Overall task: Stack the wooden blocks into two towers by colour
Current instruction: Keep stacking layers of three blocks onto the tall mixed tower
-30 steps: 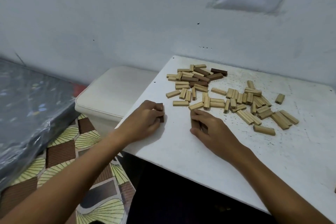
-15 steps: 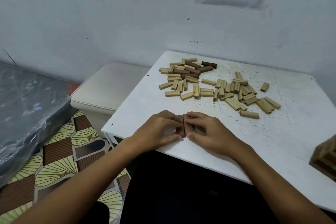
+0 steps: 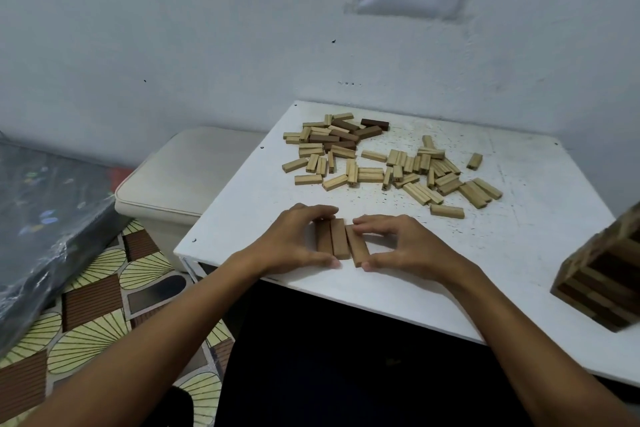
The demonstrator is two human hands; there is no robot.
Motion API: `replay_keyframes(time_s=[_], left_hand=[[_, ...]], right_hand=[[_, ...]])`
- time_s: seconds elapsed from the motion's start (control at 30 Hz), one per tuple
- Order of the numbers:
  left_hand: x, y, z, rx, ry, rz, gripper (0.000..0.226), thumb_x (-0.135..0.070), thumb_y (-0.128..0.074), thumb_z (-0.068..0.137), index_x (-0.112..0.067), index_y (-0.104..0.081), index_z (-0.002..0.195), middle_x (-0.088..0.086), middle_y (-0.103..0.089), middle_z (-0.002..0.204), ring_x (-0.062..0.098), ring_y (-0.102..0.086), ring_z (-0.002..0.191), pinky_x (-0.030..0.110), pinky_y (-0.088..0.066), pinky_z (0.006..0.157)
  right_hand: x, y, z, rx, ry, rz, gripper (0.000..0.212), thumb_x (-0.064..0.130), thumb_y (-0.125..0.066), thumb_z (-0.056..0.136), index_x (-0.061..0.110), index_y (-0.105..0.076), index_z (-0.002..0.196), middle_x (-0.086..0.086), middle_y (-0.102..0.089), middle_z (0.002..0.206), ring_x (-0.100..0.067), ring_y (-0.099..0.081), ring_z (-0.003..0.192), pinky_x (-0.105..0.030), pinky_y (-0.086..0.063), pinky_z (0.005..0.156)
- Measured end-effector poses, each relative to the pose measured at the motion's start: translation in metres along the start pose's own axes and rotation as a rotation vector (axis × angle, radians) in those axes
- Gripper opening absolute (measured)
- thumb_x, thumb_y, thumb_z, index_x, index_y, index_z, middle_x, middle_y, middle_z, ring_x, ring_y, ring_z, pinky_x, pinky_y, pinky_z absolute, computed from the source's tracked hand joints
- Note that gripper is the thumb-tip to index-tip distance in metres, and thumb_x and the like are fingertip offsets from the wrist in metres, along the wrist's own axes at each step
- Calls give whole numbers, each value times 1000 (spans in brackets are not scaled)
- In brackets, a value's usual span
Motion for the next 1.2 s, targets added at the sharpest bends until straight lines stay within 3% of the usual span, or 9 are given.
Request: replay_keyframes(time_s=[0.07, 0.13, 0.27, 0.37, 0.53, 0.73, 0.87, 1.03, 1.2], left_hand=[[-4, 0, -1, -6, -5, -24, 89, -50, -85, 58, -27, -50, 136, -7, -59, 129, 8, -50, 116, 26, -41, 97], [-7, -1, -2, -8, -12, -35, 89, -53, -80, 56, -26, -50, 136, -6, -60, 127, 7, -52, 113, 20, -41, 94], [-7, -1, -4, -7, -27, -44, 87, -59, -76, 55, -26, -54, 133, -8, -60, 125, 3, -51, 111, 7, -35, 86], [-7, -2, -6, 4, -27, -36, 83, -60, -75, 57, -28, -56, 131, -11, -59, 125, 2, -49, 110, 9, -36, 86], [-6, -3, -6, 15, -12, -44, 82, -66, -70, 53, -31, -59, 127, -14, -58, 122, 0, -49, 111, 10, -37, 85], [-5, -4, -6, 14, -20, -44, 79, -66, -72, 54, -34, -59, 125, -21, -55, 117, -11, -46, 106, 8, -35, 83], [-6, -6, -6, 4, -34, -23, 70, -54, -75, 61, -31, -59, 126, -17, -56, 119, -5, -47, 108, 8, -35, 85], [-7, -6, -7, 12, -36, -20, 77, -63, -70, 58, -31, -58, 127, -15, -58, 123, 2, -49, 113, 13, -38, 89], [-6, -6, -10, -22, -52, 28, 81, -70, -71, 57, -32, -60, 128, -15, -52, 136, 1, -40, 124, 26, -37, 102]], right_hand=[[-1, -3, 0, -46, -5, 32, 60, 15, -85, 69, 22, -65, 125, 9, -53, 138, 0, -47, 122, -6, -33, 93], [-3, -6, 0, -80, -12, 67, 58, 15, -85, 67, 21, -67, 121, 10, -54, 135, 4, -51, 116, -12, -39, 98], [-5, -8, -2, -90, -11, 68, 56, 18, -86, 66, 22, -69, 119, 14, -55, 132, 10, -50, 113, -3, -34, 84], [-6, -8, -3, -97, -11, 70, 55, 18, -87, 65, 23, -71, 117, 13, -56, 132, 5, -49, 117, -4, -32, 86], [-7, -9, -5, -116, -10, 74, 55, 19, -87, 65, 22, -70, 118, 14, -56, 133, 13, -49, 111, -4, -35, 84], [-6, -10, -7, -127, -9, 56, 55, 20, -87, 66, 22, -70, 118, 11, -56, 134, -1, -51, 119, -9, -35, 89], [-6, -10, -7, -125, -3, 40, 54, 21, -86, 68, 20, -69, 119, 10, -56, 133, -3, -51, 119, -7, -34, 89], [-5, -10, -7, -128, 3, 17, 53, 23, -85, 69, 22, -69, 119, 9, -55, 134, -3, -50, 120, -9, -34, 89], [-1, -7, -9, -109, 45, -23, 50, 28, -84, 73, 27, -68, 120, 10, -51, 139, -4, -44, 128, -27, -34, 102]])
Point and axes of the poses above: each hand's wrist, its own z-axis towards the middle knuckle, its own y-axis out of the back of the hand, x = y × z, the point moved 3 cm from there along z, towards the middle knuckle
